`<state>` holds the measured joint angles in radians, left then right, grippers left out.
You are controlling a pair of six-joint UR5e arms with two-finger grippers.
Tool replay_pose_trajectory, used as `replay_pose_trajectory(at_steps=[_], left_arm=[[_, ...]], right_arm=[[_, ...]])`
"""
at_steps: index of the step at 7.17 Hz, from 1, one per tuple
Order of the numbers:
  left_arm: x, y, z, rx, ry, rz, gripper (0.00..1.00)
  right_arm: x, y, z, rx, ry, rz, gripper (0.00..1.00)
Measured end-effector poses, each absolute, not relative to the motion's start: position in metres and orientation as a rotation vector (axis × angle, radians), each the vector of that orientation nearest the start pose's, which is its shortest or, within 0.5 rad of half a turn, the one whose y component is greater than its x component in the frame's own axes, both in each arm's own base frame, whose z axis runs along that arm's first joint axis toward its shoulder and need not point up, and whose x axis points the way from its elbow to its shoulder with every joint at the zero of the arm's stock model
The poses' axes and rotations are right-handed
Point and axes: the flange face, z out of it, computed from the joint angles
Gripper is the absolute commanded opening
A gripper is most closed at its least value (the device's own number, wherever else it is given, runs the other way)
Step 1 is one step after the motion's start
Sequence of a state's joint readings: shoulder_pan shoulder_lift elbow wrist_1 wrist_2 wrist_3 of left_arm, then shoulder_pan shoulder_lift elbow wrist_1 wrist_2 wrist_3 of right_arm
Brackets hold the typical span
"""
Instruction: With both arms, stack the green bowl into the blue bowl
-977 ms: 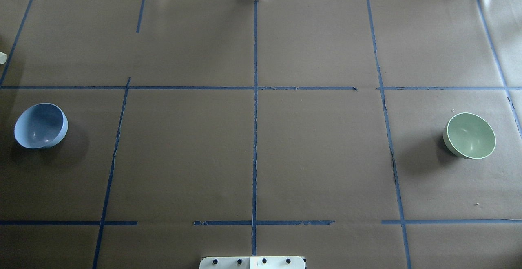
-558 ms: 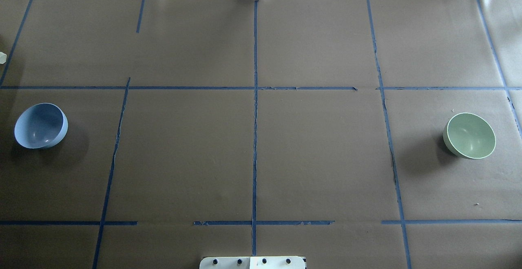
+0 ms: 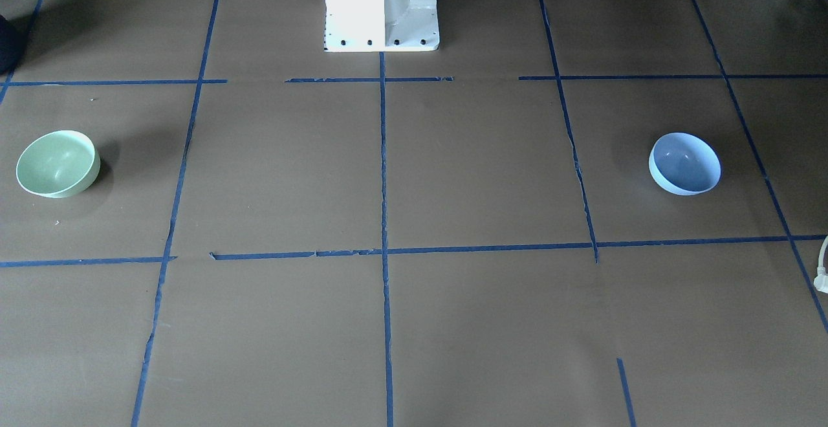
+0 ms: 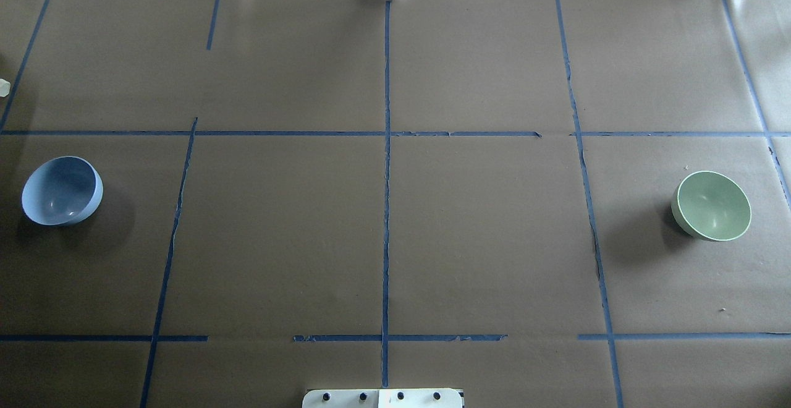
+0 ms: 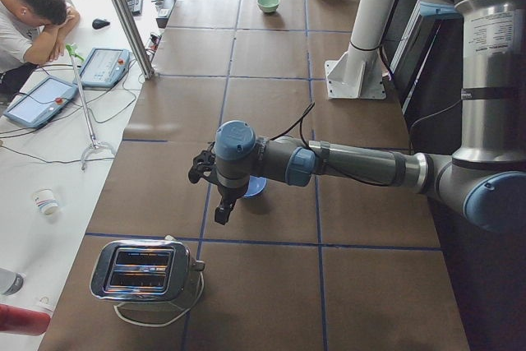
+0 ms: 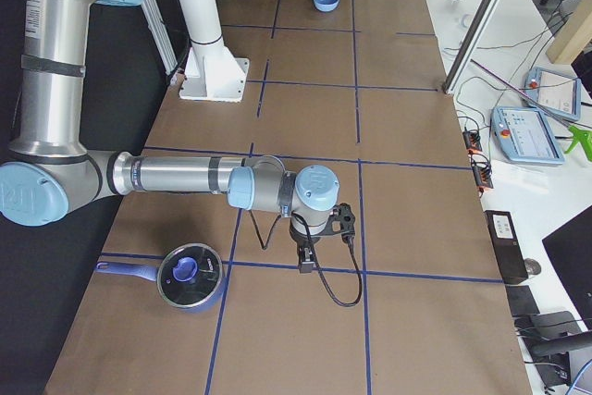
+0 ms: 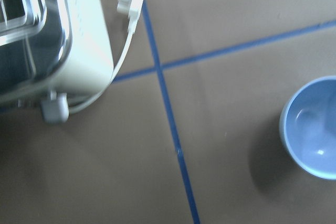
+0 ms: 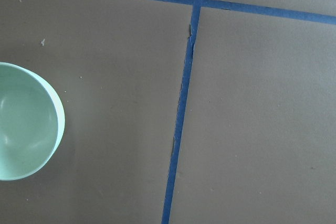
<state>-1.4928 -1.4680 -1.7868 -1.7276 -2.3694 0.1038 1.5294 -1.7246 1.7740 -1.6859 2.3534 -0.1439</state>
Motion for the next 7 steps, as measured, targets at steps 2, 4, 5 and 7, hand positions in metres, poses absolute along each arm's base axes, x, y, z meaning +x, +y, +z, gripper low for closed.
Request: replay_pose_trajectory(at_steps=[2, 4, 5, 7], left_arm=[[0.052, -0.454, 0.583, 0.182, 0.844, 0.211, 1.0], [0.102, -0.436, 0.597, 0.139, 0.877, 0.085, 0.99], [0.115, -0.435, 0.611, 0.146, 0.878, 0.034, 0.97], [0.129, -0.448, 0.626, 0.152, 0.878, -0.035, 0.98]], right_arm=[[0.04, -0.425, 0.636, -0.025, -0.785, -0.151, 1.0], [0.039, -0.425, 0.637, -0.027, -0.785, -0.152, 1.0], [0.039, -0.425, 0.637, -0.028, -0.784, -0.153, 1.0], [0.039, -0.425, 0.638, -0.029, -0.784, -0.152, 1.0]])
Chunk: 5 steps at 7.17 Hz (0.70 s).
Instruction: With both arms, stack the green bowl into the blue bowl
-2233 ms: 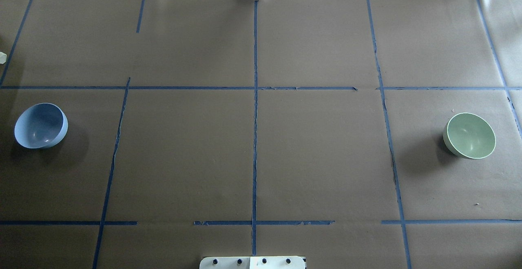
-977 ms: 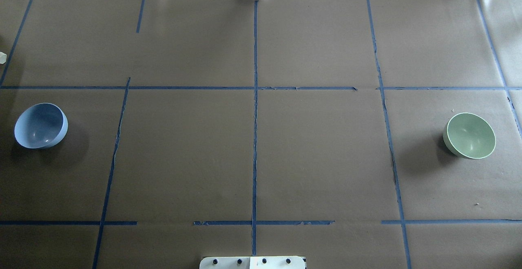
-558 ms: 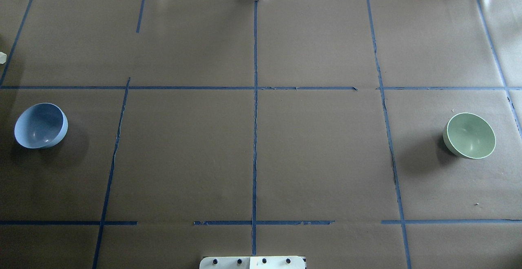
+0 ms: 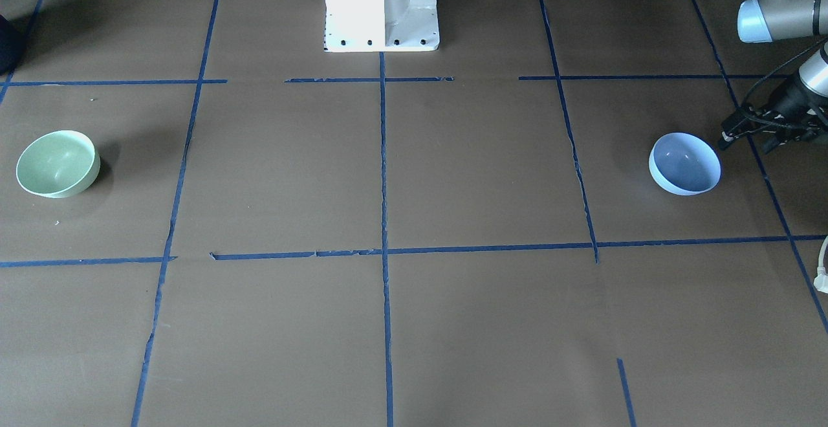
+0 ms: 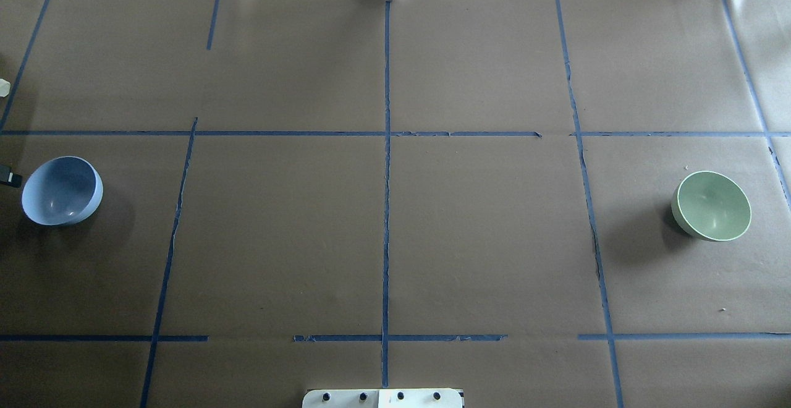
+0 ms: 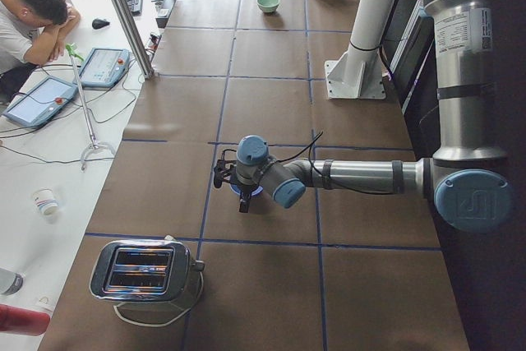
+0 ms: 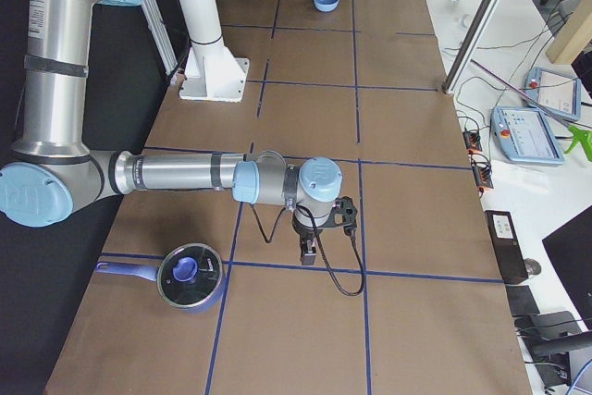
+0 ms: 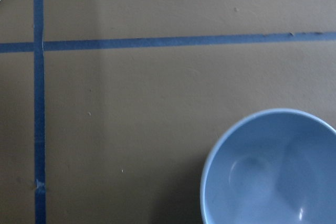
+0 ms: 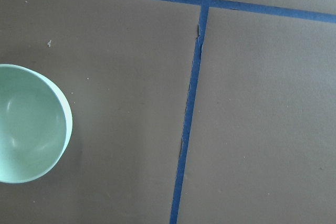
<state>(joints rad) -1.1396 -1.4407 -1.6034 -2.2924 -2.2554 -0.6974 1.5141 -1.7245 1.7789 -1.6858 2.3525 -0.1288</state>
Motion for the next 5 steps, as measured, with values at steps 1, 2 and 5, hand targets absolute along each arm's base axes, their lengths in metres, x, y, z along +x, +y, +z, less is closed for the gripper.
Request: replay_pose_trajectory(at_steps=[1, 2, 5], left_arm=[[0.139, -0.453, 0.628, 0.142, 0.88, -0.042, 0.98], [0.154, -0.452, 0.629, 0.128, 0.881, -0.025, 0.9], [0.185, -0.454, 0.631, 0.112, 0.863, 0.001, 0.06]], right_arm=[[0.039, -0.424, 0.638, -0.03, -0.784, -0.152, 1.0], [0.039, -0.424, 0.638, -0.03, -0.784, -0.152, 1.0], [0.039, -0.424, 0.639, -0.032, -0.783, -0.151, 1.0]])
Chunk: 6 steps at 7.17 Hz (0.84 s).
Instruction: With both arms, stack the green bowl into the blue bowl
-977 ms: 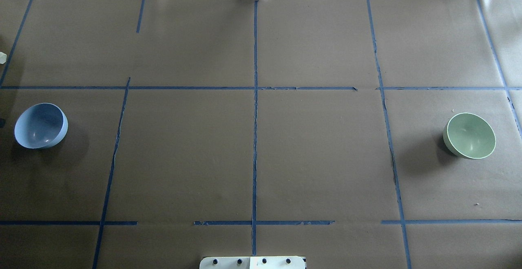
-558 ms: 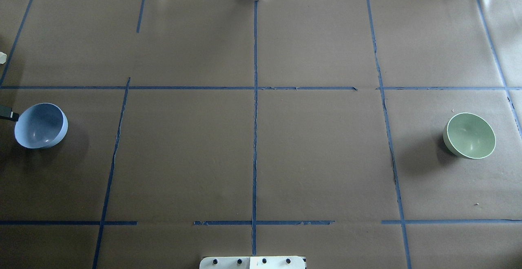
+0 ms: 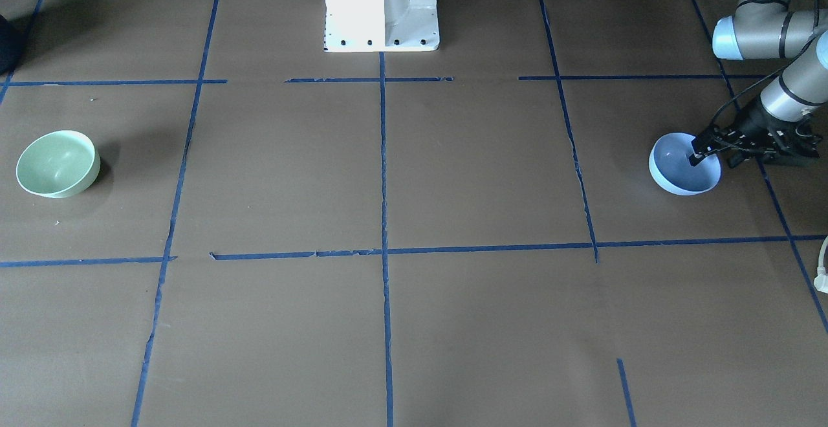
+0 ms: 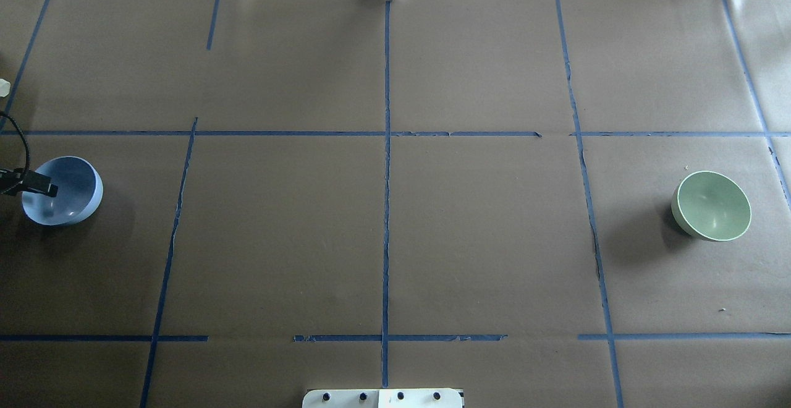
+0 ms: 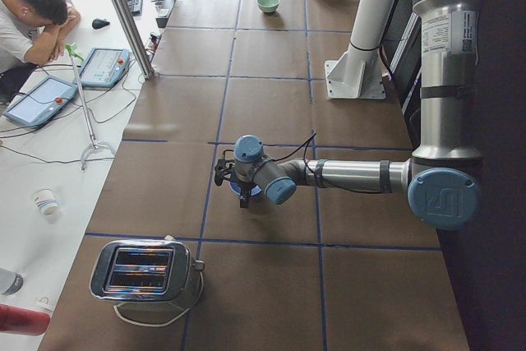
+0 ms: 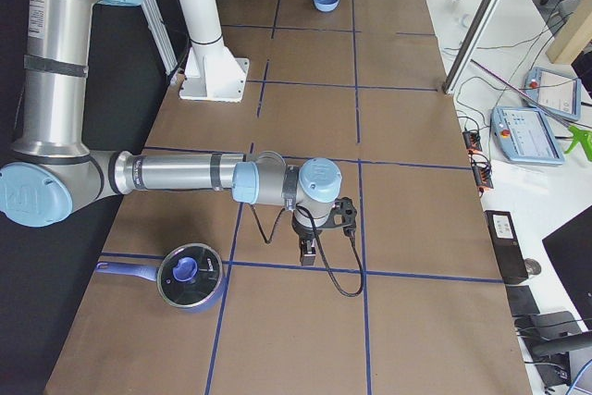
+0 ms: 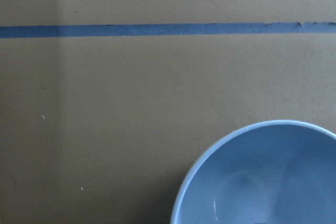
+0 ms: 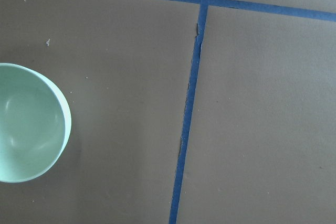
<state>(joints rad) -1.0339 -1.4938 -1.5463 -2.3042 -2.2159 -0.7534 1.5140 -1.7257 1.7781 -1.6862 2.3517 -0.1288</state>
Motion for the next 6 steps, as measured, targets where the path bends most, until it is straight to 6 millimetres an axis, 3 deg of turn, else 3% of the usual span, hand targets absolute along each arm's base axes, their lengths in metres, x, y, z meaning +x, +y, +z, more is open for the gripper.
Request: replay_pose_trajectory(at_steps=[3, 4, 5, 6], left_arm=[[0.193, -0.459, 0.621, 0.107, 0.878, -0.015, 0.01], [0.195, -0.46, 0.609, 0.107, 0.894, -0.016, 0.01], [0.201, -0.468, 0.577, 0.095, 0.927, -0.041, 0.01], [0.214, -0.484, 0.522, 0.075, 0.962, -0.098, 0.02]], right_arm=[[0.039, -0.423, 0.639, -0.033, -0.783, -0.151, 1.0], [0.039, -0.423, 0.639, -0.033, -0.783, -0.151, 1.0], [0.039, -0.422, 0.639, -0.033, -0.784, -0.151, 1.0], [0.039, -0.422, 0.639, -0.032, -0.784, -0.151, 1.0]])
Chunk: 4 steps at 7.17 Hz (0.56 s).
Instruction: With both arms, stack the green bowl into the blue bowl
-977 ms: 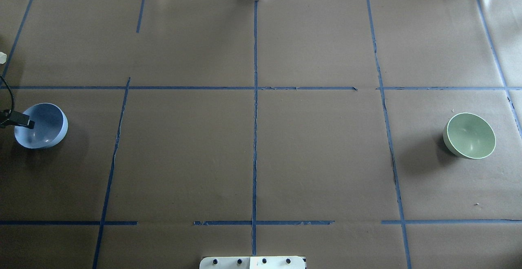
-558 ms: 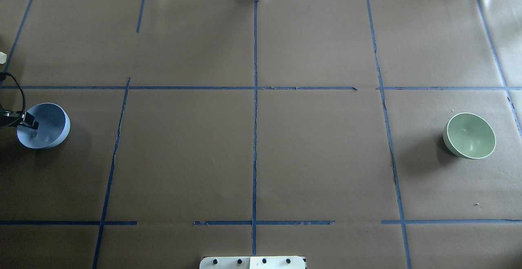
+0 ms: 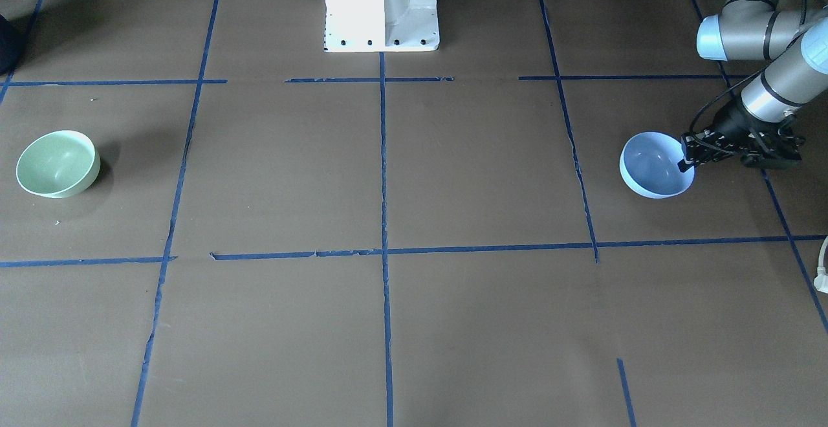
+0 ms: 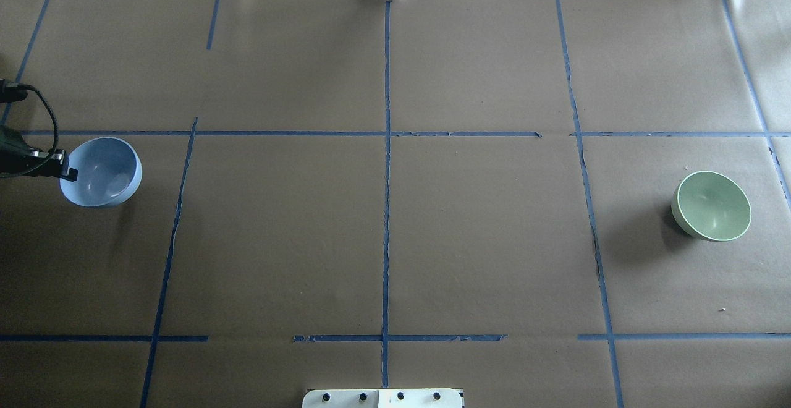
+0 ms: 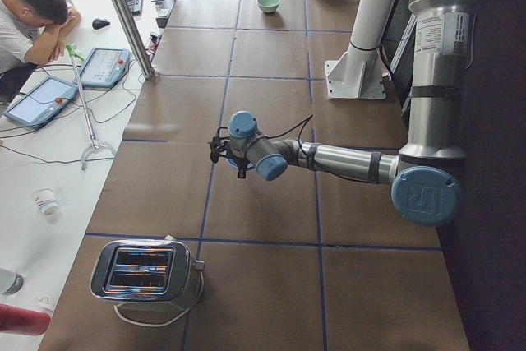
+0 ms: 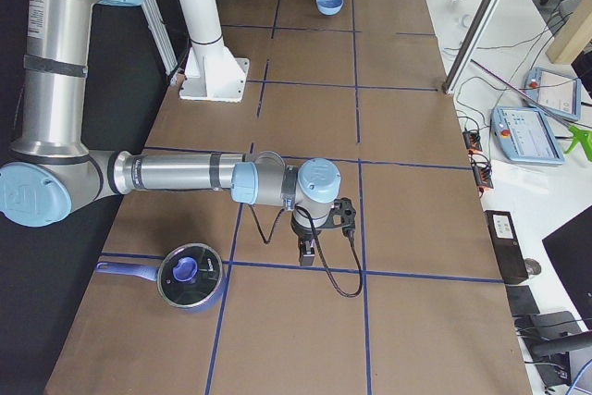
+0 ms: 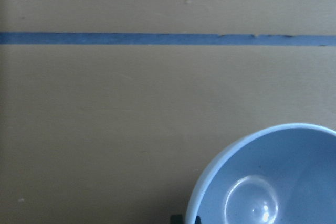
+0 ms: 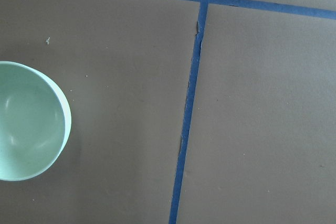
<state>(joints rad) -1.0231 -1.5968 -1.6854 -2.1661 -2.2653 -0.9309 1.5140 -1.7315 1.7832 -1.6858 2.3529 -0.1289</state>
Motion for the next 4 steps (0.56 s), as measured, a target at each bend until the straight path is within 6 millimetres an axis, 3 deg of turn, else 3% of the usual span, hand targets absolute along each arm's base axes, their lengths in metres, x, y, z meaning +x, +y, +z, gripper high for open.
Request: replay_pose_trajectory(at_steps=[1, 2, 4], left_arm=[[0.241, -0.498, 0.46, 0.045, 0.996, -0.148, 0.02], [0.289, -0.501, 0.399, 0.005, 1.022, -0.185, 0.02], [0.415, -0.478, 0.288, -0.039, 0.993, -0.24, 0.02]], right_arm=[[0.039, -0.421, 0.638, -0.031, -0.785, -0.151, 1.0], [0.039, -0.421, 0.638, -0.03, -0.785, -0.152, 1.0], [0.039, -0.421, 0.638, -0.031, -0.786, -0.151, 1.0]])
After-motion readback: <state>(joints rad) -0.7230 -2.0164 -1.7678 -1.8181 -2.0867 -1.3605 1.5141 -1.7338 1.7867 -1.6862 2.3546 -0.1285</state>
